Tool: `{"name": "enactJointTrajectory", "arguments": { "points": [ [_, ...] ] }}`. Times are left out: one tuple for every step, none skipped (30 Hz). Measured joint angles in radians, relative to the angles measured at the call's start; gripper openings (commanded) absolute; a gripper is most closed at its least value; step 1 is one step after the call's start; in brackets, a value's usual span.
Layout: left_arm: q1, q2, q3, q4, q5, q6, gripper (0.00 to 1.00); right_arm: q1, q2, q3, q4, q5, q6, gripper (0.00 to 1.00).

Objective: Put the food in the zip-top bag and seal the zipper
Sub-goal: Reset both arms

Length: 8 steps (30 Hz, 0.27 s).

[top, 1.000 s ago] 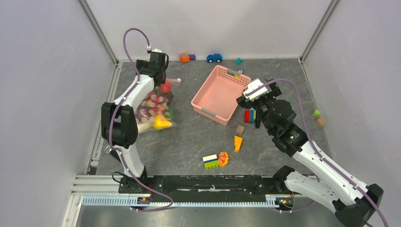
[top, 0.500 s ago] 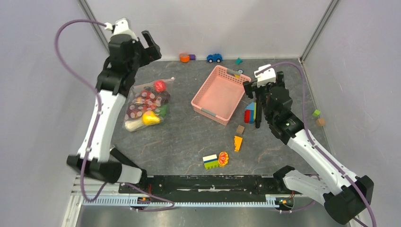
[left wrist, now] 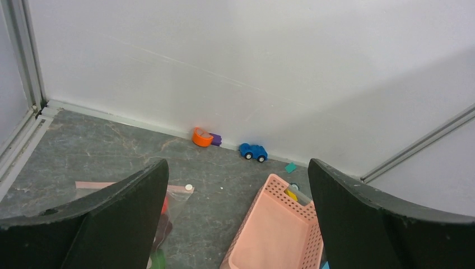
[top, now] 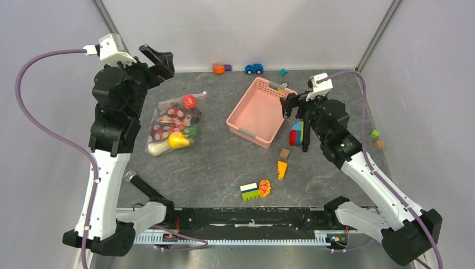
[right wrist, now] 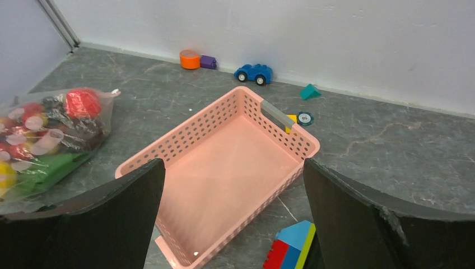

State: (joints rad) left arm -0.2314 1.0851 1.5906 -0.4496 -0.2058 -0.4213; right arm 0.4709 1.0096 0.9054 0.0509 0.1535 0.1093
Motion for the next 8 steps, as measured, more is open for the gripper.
{"name": "enactJointTrajectory", "arguments": {
  "points": [
    [0.000, -0.006, -0.013, 0.006, -0.001, 0.000, 1.00, 0.000, -0.003, -0.002, 0.004, -0.006, 0.010, 0.98],
    [0.000, -0.009, -0.025, 0.010, 0.000, 0.000, 1.00, 0.000, -0.008, -0.006, 0.011, -0.012, 0.016, 0.98],
    [0.000, -0.009, -0.036, 0.011, 0.002, 0.000, 1.00, 0.000, -0.019, -0.016, 0.024, -0.014, 0.018, 0.99],
    [0.000, -0.005, -0.044, 0.010, 0.003, 0.000, 1.00, 0.000, -0.036, -0.032, 0.038, -0.017, 0.019, 0.98],
    [0.000, 0.000, -0.049, 0.010, 0.003, 0.000, 1.00, 0.000, -0.053, -0.047, 0.048, -0.018, 0.020, 0.98],
    [0.000, 0.008, -0.053, 0.010, 0.003, 0.000, 1.00, 0.000, -0.074, -0.066, 0.063, -0.017, 0.021, 0.98],
    [0.000, 0.019, -0.053, 0.009, 0.006, -0.001, 1.00, 0.000, -0.091, -0.079, 0.069, -0.016, 0.020, 0.98],
    [0.000, 0.030, -0.053, 0.010, 0.009, 0.000, 1.00, 0.000, -0.107, -0.088, 0.075, -0.014, 0.019, 0.99]
  ]
}}
